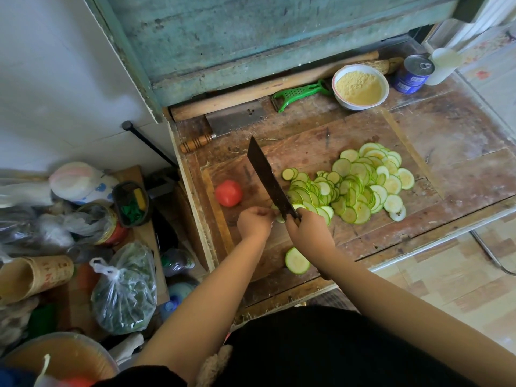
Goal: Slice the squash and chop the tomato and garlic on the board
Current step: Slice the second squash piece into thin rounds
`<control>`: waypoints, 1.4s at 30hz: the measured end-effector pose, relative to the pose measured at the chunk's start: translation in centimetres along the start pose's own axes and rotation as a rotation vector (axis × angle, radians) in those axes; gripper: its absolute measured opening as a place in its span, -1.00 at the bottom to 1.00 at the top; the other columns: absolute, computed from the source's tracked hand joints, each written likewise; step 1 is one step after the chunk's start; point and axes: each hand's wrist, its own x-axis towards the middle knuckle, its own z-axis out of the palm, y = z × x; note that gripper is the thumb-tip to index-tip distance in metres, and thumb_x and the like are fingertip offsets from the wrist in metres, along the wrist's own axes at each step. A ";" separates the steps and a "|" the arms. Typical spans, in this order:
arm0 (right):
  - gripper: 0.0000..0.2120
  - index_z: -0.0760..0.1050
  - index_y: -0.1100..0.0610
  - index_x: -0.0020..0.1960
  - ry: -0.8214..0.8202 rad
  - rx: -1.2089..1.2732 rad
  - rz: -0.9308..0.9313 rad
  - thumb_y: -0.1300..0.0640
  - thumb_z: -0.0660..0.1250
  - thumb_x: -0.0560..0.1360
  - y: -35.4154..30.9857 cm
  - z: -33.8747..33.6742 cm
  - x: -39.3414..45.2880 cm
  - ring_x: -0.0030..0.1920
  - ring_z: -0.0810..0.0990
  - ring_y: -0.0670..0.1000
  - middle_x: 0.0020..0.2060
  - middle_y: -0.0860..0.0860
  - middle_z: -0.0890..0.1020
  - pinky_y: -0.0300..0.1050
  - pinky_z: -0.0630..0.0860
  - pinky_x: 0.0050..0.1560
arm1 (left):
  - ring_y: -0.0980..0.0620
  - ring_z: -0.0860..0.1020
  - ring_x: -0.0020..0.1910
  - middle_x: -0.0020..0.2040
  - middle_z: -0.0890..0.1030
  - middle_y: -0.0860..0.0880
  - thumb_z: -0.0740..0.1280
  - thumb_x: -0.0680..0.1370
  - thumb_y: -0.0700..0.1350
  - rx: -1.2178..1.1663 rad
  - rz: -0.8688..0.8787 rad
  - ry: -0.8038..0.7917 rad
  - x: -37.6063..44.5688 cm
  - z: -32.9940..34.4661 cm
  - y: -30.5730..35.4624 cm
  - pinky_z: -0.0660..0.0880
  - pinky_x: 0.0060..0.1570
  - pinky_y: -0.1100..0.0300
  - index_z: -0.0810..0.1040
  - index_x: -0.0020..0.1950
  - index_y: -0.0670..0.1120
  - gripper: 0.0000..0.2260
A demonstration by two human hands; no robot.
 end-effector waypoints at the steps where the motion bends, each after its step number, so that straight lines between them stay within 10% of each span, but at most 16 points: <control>1: -0.82 0.45 0.21 -0.12 0.009 0.010 -0.007 0.12 0.19 0.57 0.0 -0.2 -0.1 -0.46 0.38 0.02 -0.46 0.02 0.44 -0.16 0.22 -0.50 | -0.07 0.66 -0.17 -0.27 0.68 -0.07 0.48 0.38 -0.15 0.004 0.000 0.006 0.1 -0.1 0.0 0.60 -0.01 0.01 0.59 -0.36 -0.02 -0.86; 42: -0.76 0.52 0.28 -0.02 -0.028 0.003 0.020 0.12 0.17 0.57 -0.2 -0.7 0.2 -0.46 0.44 0.03 -0.45 0.01 0.46 0.04 0.59 -0.29 | 0.00 0.60 -0.28 -0.36 0.60 -0.02 0.45 0.45 -0.16 -0.072 -0.018 -0.040 -0.6 -0.5 0.3 0.58 0.05 0.03 0.58 -0.34 -0.02 -0.82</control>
